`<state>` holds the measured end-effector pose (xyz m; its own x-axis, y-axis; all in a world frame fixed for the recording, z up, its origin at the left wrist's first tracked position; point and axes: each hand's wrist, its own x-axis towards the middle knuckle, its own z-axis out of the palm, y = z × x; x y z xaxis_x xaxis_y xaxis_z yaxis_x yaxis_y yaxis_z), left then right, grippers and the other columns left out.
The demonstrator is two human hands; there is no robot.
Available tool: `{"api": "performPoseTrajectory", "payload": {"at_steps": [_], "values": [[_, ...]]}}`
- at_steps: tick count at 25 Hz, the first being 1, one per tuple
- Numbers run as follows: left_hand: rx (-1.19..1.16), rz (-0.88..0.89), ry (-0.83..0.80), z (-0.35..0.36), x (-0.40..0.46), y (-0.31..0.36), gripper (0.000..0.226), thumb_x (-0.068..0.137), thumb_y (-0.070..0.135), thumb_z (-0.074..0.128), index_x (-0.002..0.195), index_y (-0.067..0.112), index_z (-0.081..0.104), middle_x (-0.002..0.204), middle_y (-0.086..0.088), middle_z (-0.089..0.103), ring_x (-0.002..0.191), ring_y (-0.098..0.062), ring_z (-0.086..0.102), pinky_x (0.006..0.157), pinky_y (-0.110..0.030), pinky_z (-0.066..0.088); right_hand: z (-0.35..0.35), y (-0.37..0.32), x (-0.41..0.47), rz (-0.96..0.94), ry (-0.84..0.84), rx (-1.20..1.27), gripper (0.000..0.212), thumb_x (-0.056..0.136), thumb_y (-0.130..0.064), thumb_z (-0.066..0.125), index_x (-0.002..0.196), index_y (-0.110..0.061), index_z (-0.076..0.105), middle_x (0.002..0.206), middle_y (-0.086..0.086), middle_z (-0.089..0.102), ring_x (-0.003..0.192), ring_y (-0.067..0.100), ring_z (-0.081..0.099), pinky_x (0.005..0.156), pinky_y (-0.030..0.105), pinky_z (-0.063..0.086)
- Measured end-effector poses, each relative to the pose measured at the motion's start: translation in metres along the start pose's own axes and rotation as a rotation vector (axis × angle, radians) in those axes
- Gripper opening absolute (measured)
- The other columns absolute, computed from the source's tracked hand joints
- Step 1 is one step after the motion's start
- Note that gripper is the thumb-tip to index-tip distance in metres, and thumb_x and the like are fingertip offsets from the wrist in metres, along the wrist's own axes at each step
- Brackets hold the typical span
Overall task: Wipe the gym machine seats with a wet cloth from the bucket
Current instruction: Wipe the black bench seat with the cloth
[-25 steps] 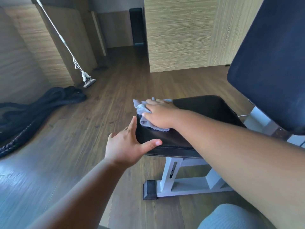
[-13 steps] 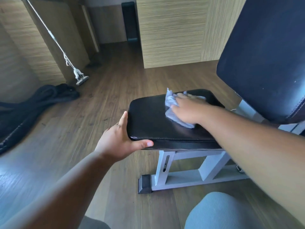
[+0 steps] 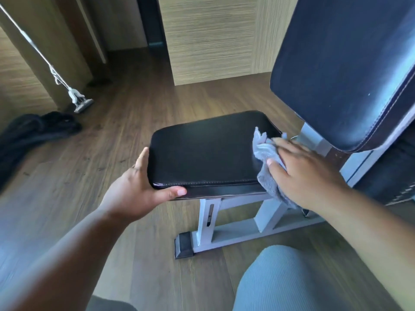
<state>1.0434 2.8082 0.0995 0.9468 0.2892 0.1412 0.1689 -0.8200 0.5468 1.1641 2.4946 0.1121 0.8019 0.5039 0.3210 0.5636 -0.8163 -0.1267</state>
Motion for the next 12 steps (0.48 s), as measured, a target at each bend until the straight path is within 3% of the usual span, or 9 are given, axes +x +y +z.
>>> {"api": "performPoseTrajectory", "payload": {"at_steps": [4,6,9,12], "values": [[0.080,-0.001,-0.031,-0.004,0.004,0.003,0.110,0.055,0.088,0.064,0.144,0.040,0.023,0.121,0.019,0.056,0.104,-0.015,0.058,0.088,-0.040,0.051,0.026,-0.058,0.020,-0.055,0.152,-0.029,0.045,0.087,-0.034,0.036,0.107,-0.013,0.071,0.110,0.008,0.068,0.100,0.035,0.064,0.082,0.043,0.045],[0.040,-0.010,-0.098,-0.009,0.004,0.000,0.109,0.060,0.089,0.049,0.151,0.040,0.017,0.130,0.019,0.051,0.115,-0.011,0.054,0.095,-0.033,0.046,0.037,-0.104,0.029,-0.150,0.140,0.003,0.051,0.085,-0.039,0.035,0.116,-0.015,0.068,0.111,0.008,0.066,0.103,0.036,0.062,0.086,0.045,0.047],[-0.106,-0.019,-0.179,-0.018,0.005,-0.004,0.122,0.064,0.097,0.027,0.160,0.024,0.006,0.152,0.016,0.032,0.138,0.001,0.030,0.108,-0.011,0.021,0.048,-0.140,0.030,-0.266,0.090,-0.048,0.059,0.091,-0.046,0.029,0.133,-0.015,0.057,0.122,0.014,0.061,0.112,0.041,0.057,0.092,0.051,0.044],[-0.118,-0.038,-0.194,-0.023,0.007,-0.003,0.113,0.072,0.093,0.019,0.159,0.022,0.005,0.147,0.025,0.014,0.134,0.012,0.012,0.098,0.003,0.009,0.050,-0.113,0.018,-0.390,0.184,-0.158,0.056,0.100,-0.054,0.033,0.135,-0.016,0.055,0.127,0.015,0.060,0.111,0.041,0.059,0.088,0.050,0.048]]}}
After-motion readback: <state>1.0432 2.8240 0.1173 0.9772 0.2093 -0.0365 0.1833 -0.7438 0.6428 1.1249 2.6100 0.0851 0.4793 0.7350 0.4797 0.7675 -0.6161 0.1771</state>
